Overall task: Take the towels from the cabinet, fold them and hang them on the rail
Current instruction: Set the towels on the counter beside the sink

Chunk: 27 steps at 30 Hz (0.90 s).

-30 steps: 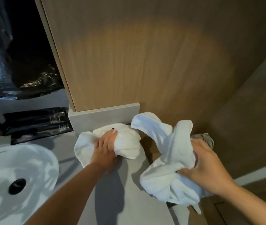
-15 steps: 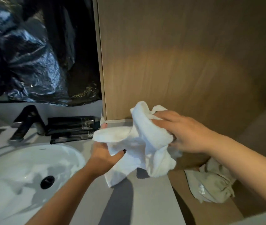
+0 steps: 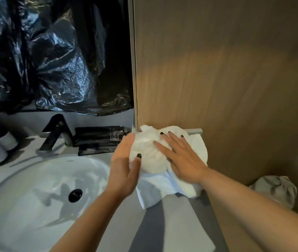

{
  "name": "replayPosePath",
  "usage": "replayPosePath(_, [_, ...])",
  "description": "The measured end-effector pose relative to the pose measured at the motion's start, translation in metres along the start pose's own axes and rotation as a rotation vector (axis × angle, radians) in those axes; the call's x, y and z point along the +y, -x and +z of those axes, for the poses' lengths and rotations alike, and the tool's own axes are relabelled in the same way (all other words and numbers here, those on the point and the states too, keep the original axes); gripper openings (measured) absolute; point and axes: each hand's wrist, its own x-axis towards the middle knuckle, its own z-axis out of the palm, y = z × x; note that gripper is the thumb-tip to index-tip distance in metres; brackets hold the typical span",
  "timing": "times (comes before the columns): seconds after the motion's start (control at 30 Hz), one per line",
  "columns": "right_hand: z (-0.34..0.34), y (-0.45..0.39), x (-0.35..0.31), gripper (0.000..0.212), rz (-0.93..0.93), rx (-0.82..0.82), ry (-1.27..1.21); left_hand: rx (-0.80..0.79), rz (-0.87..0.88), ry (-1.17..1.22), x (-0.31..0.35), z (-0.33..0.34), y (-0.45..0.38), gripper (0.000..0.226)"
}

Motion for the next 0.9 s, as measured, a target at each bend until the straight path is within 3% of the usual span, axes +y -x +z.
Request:
replayPosePath(0.07, [0.01,0.005,-0.003,0.069,0.127,0.089,-0.09,-0.099,0.126,-0.187,-0.007,0.025,0.0,0.058])
replayPosePath(0.17, [0.026,0.011,-0.001,0.068,0.214,0.125,-0.1,-0.171,0.103,-0.318,-0.029,0.061,0.004,0.059])
replayPosePath(0.4, [0.071,0.022,0.015,0.067,0.182,0.034,0.07,-0.226,0.073,-0.385,-0.082,0.11,0.034,0.058])
replayPosePath(0.53, [0.077,0.012,0.03,0.064,0.171,-0.052,0.071,-0.189,0.077,-0.44,-0.09,0.123,0.035,0.058])
replayPosePath(0.7, [0.083,0.01,0.035,0.07,0.14,-0.041,0.193,-0.203,0.065,-0.471,-0.092,0.126,0.035,0.059])
replayPosePath(0.9, [0.077,0.011,0.028,0.07,0.165,-0.072,0.16,-0.25,0.022,-0.481,-0.088,0.123,0.035,0.059])
